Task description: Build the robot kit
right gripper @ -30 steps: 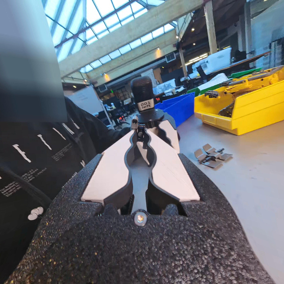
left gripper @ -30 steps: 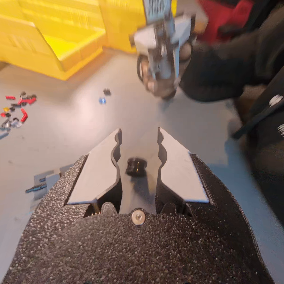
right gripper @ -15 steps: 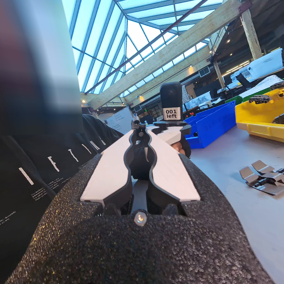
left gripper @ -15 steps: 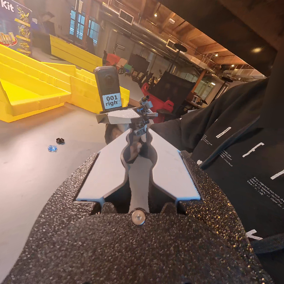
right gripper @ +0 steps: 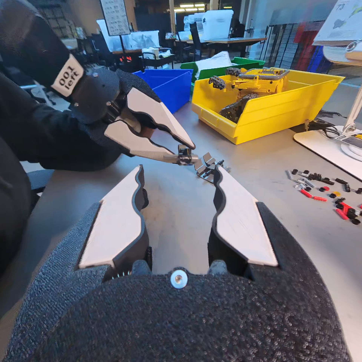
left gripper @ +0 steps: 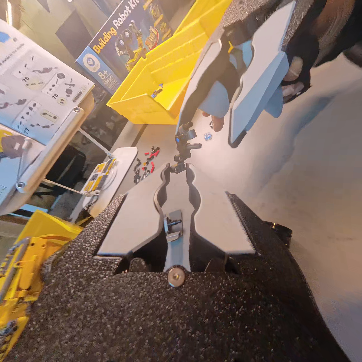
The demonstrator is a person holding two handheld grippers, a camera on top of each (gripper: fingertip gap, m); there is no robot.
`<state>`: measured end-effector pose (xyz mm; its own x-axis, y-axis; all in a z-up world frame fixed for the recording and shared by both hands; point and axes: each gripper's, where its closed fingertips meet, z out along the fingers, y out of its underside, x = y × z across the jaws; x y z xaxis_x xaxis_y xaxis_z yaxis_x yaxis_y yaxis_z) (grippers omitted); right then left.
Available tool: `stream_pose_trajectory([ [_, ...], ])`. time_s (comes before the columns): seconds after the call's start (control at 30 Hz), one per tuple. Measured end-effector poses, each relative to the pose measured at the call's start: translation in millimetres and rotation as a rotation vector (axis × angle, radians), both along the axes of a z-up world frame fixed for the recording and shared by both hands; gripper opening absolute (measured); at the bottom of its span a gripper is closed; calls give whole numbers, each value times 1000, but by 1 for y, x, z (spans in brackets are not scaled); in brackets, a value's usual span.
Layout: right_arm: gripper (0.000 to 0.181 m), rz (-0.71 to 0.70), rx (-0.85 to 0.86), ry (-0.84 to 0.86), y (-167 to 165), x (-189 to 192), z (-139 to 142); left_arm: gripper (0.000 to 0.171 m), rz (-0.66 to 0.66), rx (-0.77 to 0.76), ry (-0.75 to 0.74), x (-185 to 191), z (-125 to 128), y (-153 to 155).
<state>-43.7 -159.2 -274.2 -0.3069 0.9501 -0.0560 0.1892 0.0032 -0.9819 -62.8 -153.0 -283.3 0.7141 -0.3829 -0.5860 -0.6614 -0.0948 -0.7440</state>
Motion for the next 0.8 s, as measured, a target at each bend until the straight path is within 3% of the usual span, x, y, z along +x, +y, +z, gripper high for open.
stream_pose_trajectory([
  [0.07, 67, 3, 56, -3, -5, -3, -4, 15, 16, 27, 105, 2, -5, 2],
  [0.17, 47, 0, 107, 7, -5, -3, -5, 15, 15, 62, 210, 7, -8, 1],
  [0.3, 33, 54, 125, 47, -11, 4, -1, 15, -40, 119, 231, 17, -2, -3],
  [0.37, 33, 85, 135, 65, -14, 8, 2, 15, -93, 104, 120, 22, 0, -7],
  [0.57, 32, 204, 100, 137, -33, 18, 15, 25, -362, -117, -454, 45, 17, -30],
  [0.67, 33, 224, 95, 143, -37, 20, 16, 10, -387, -121, -498, 46, 23, -33],
  [0.8, 35, 195, 140, 134, -32, 19, 14, 7, -396, -143, -495, 44, 23, -35],
])
